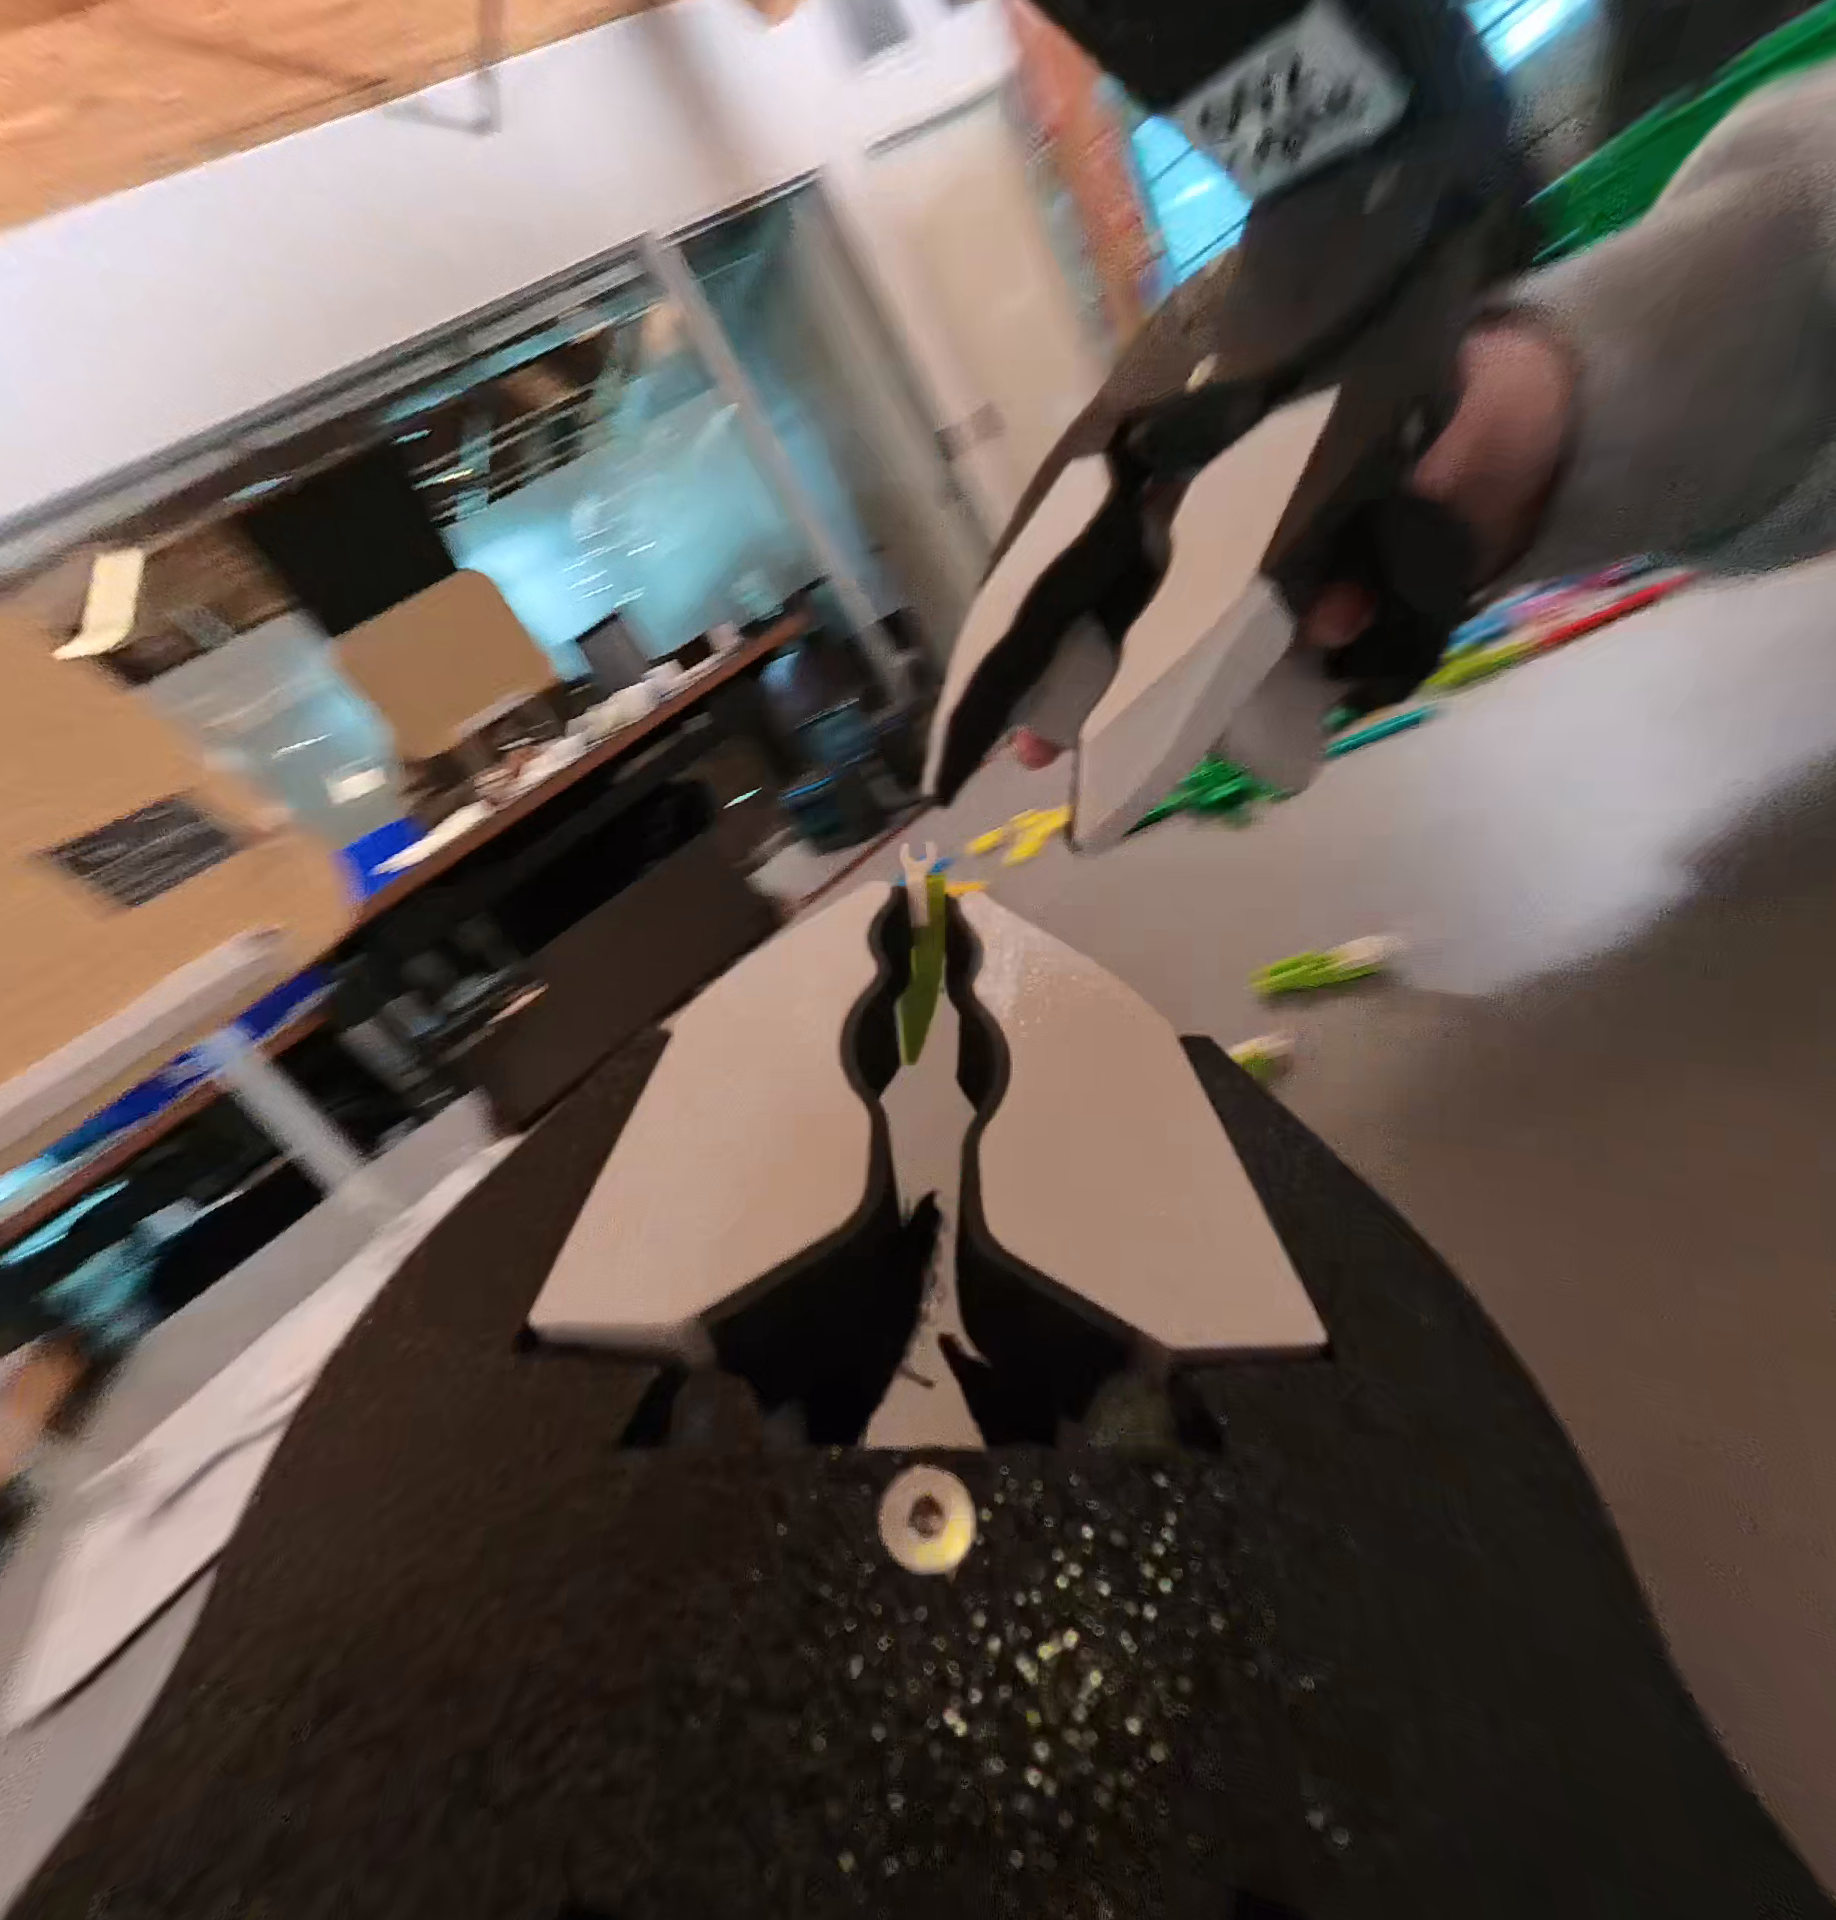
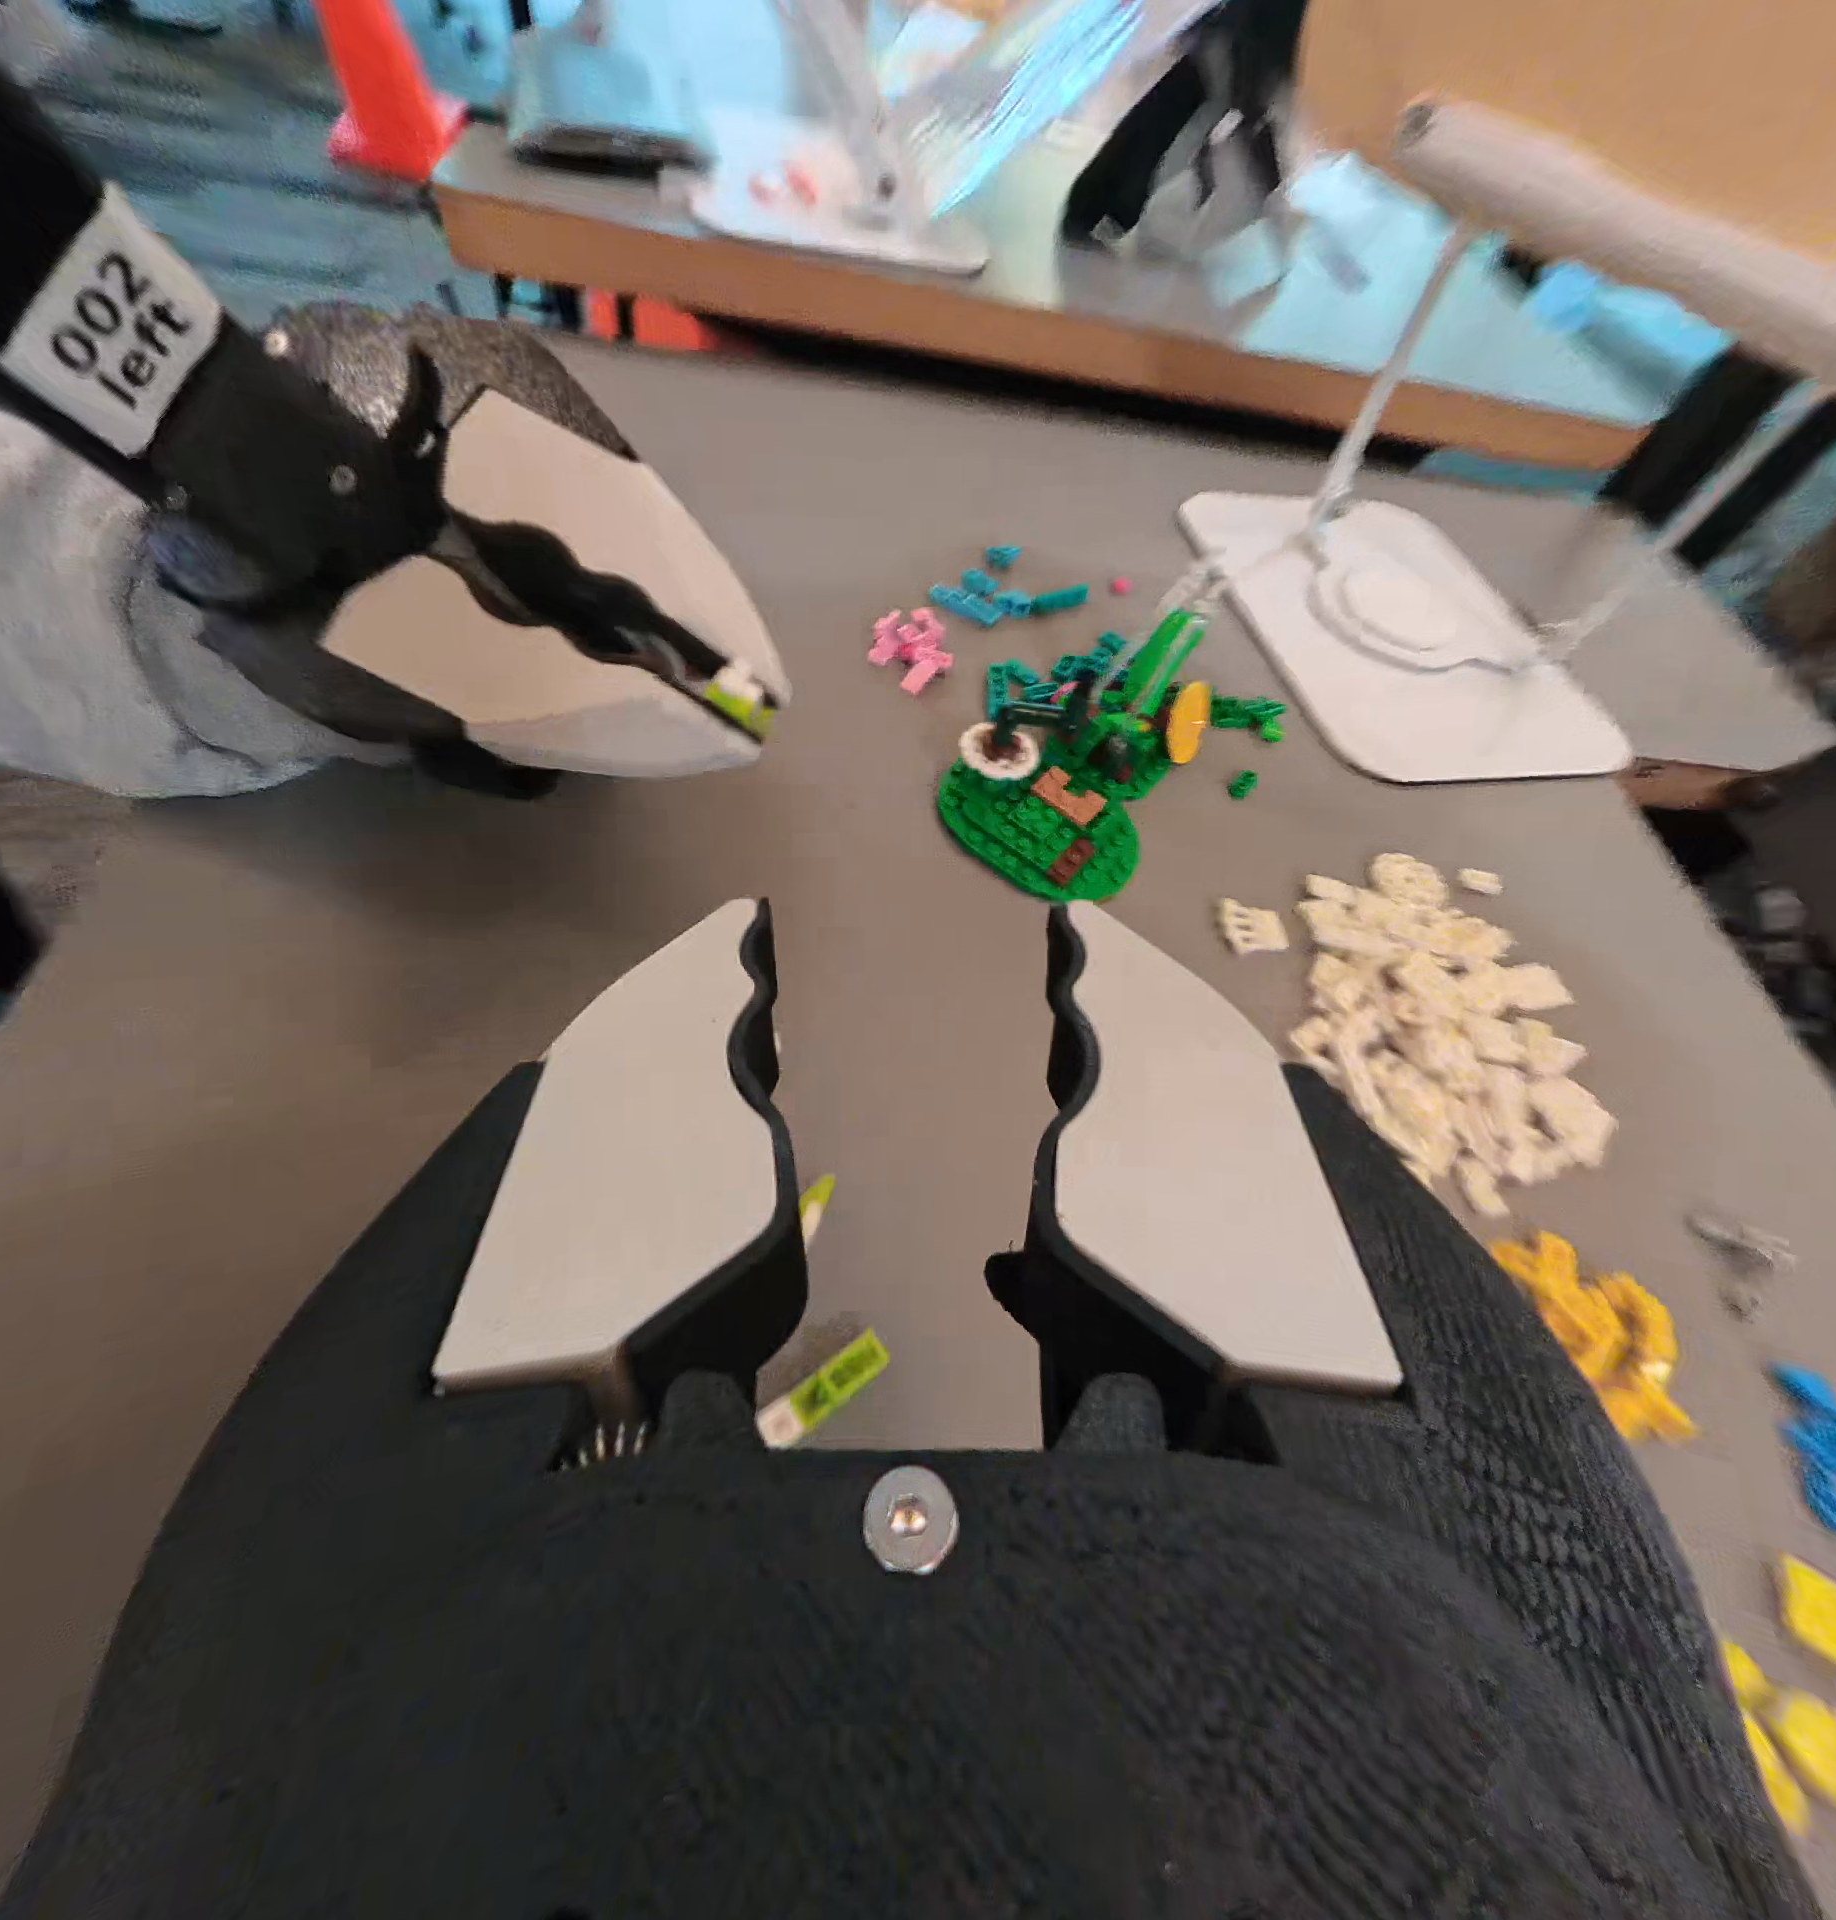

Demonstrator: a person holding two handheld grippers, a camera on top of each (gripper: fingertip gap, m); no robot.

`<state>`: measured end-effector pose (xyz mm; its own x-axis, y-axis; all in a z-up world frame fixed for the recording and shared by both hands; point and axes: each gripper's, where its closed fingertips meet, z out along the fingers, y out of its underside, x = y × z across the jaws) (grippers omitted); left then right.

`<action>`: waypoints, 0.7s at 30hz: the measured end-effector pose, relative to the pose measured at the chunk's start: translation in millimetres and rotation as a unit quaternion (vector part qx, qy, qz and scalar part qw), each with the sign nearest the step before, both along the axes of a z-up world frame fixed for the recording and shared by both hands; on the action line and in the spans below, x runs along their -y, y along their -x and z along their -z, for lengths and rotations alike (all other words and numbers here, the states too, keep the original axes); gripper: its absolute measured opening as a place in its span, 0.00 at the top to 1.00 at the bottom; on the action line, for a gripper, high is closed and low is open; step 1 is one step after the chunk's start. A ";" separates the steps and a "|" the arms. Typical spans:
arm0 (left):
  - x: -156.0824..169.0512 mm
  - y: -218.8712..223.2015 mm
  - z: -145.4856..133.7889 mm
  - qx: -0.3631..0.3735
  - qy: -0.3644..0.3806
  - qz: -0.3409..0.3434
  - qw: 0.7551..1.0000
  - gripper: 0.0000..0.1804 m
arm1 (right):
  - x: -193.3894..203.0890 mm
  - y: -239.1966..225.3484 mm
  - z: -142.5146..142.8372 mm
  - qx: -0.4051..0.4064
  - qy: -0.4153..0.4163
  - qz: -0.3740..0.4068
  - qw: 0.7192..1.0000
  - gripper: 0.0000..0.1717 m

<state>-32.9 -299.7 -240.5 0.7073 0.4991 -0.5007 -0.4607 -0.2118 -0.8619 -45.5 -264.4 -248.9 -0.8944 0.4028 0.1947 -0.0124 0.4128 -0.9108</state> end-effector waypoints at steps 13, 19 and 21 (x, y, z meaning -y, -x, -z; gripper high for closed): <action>-74.6 -35.5 43.9 -0.270 0.250 -0.030 0.929 0.97 | -57.3 -68.4 13.1 0.123 0.208 -0.003 0.970 0.89; -83.7 -47.5 42.3 -0.254 0.231 -0.013 0.939 0.97 | -42.8 -66.3 34.1 0.130 0.128 0.015 0.983 0.90; -86.6 -47.9 43.8 -0.263 0.239 -0.019 0.934 0.97 | -41.2 -68.2 34.5 0.136 0.128 0.009 0.982 0.92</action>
